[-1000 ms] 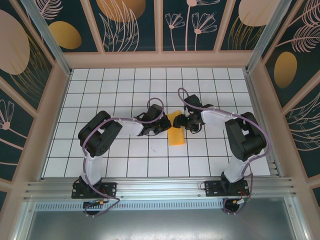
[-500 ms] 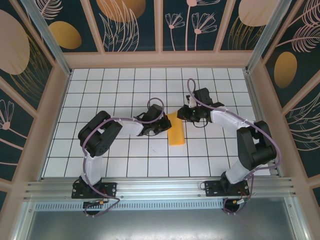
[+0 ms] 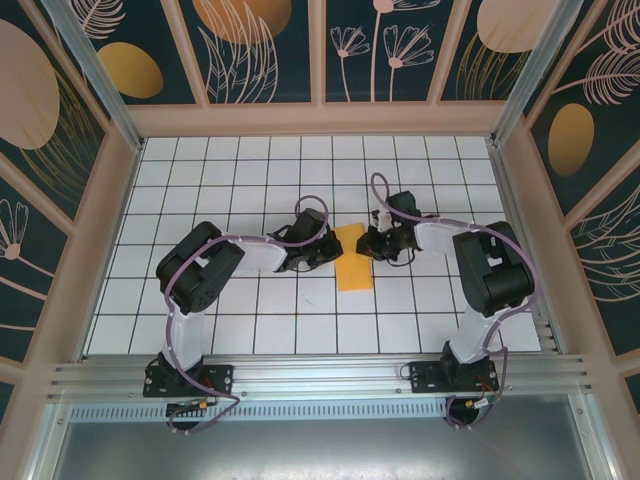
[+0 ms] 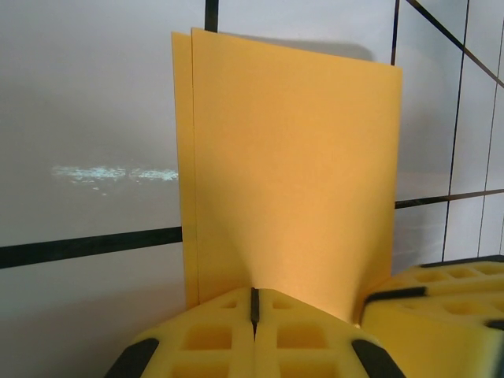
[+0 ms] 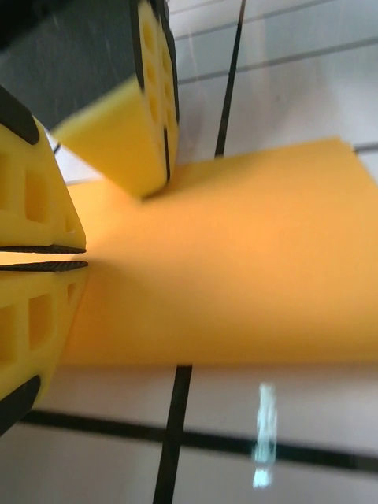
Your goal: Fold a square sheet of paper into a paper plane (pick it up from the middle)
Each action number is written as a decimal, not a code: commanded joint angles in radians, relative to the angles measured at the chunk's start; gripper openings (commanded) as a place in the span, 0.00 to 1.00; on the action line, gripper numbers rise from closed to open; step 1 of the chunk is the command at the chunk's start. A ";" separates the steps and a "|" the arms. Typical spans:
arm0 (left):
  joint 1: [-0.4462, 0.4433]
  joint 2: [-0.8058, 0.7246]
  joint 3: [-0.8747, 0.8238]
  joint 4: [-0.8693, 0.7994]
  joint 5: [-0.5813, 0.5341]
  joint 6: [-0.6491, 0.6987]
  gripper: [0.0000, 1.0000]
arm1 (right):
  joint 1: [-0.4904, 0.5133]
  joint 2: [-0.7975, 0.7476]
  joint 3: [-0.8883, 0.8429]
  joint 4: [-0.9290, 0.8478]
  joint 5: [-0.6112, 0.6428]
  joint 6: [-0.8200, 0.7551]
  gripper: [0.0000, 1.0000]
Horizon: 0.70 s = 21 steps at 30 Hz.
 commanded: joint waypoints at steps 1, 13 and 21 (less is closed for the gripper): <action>-0.003 0.055 -0.003 -0.072 -0.018 0.024 0.00 | -0.014 0.038 -0.035 0.024 0.014 -0.019 0.16; -0.004 0.074 0.015 -0.102 -0.015 0.033 0.00 | -0.019 -0.014 -0.056 0.017 0.028 -0.021 0.19; -0.004 0.072 0.001 -0.088 -0.018 0.028 0.00 | -0.018 -0.134 -0.077 0.026 -0.106 -0.012 0.20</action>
